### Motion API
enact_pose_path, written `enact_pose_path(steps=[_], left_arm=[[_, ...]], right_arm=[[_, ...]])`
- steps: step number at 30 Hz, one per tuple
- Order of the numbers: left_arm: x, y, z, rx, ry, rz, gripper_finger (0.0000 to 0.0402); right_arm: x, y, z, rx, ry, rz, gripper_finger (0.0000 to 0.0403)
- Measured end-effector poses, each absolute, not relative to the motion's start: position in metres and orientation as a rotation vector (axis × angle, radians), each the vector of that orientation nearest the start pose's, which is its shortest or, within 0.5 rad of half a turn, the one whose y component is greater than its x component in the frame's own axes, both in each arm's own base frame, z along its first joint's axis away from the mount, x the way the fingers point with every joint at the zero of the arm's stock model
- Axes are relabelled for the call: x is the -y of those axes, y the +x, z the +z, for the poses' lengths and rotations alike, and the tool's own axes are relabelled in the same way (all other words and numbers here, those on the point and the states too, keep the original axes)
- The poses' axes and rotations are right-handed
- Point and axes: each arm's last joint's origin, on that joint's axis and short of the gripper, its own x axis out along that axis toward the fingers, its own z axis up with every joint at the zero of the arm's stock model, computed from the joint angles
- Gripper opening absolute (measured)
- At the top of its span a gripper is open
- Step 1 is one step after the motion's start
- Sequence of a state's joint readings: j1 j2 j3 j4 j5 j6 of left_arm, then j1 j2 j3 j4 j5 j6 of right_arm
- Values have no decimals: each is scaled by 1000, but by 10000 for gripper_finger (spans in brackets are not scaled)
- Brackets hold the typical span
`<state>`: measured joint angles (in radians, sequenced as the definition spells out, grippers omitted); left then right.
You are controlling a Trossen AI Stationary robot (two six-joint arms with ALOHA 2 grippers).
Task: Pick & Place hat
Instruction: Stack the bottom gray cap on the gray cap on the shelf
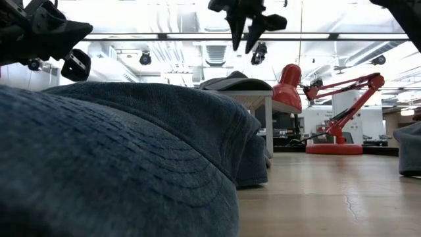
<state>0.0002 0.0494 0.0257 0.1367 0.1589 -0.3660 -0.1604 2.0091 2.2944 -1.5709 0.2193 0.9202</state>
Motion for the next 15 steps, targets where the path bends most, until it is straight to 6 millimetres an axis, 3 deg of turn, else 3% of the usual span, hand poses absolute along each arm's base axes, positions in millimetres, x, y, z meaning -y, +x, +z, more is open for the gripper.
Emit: enact_pose_path(steps=[7, 15], left_arm=[[5, 98, 181, 77, -356, -176, 0], [5, 98, 181, 77, -356, -176, 0]], right_arm=[[22, 367, 372, -1139, 719, -757, 127], [-38, 344, 355, -1272, 785, -726, 125]])
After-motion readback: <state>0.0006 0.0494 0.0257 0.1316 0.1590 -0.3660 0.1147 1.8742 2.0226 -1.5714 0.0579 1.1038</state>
